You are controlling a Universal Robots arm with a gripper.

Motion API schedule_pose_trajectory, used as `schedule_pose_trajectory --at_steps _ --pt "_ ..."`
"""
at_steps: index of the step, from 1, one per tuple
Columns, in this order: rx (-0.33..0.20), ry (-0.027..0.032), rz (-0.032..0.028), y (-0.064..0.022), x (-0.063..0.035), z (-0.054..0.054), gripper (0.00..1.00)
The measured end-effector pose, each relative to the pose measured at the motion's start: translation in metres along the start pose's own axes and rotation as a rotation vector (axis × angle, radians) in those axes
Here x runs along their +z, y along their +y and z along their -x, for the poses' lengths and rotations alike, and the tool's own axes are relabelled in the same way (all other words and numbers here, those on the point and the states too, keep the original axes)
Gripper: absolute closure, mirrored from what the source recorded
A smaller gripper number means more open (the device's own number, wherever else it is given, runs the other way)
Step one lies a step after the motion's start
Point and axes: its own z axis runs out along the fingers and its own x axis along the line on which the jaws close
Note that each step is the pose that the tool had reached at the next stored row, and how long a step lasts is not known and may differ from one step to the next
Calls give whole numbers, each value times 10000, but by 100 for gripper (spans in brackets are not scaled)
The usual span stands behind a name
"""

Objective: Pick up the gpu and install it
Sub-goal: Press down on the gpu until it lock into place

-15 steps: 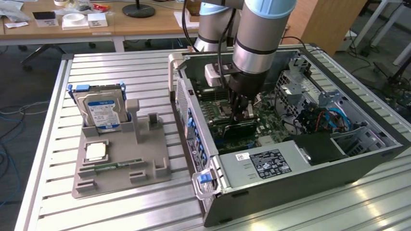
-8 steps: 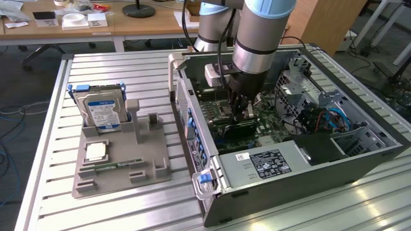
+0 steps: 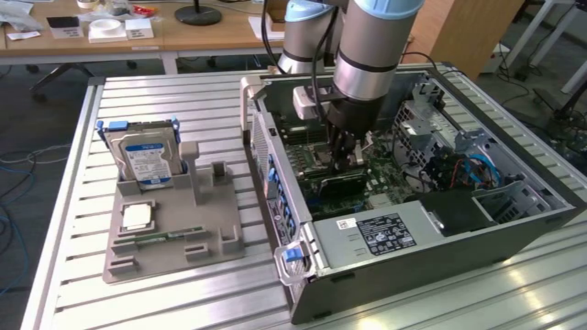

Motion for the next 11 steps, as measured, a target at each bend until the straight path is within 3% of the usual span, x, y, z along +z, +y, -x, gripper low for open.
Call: schedule_pose_trajectory --at_steps 11 --pt "-2 1 -10 -8 -281 7 89"
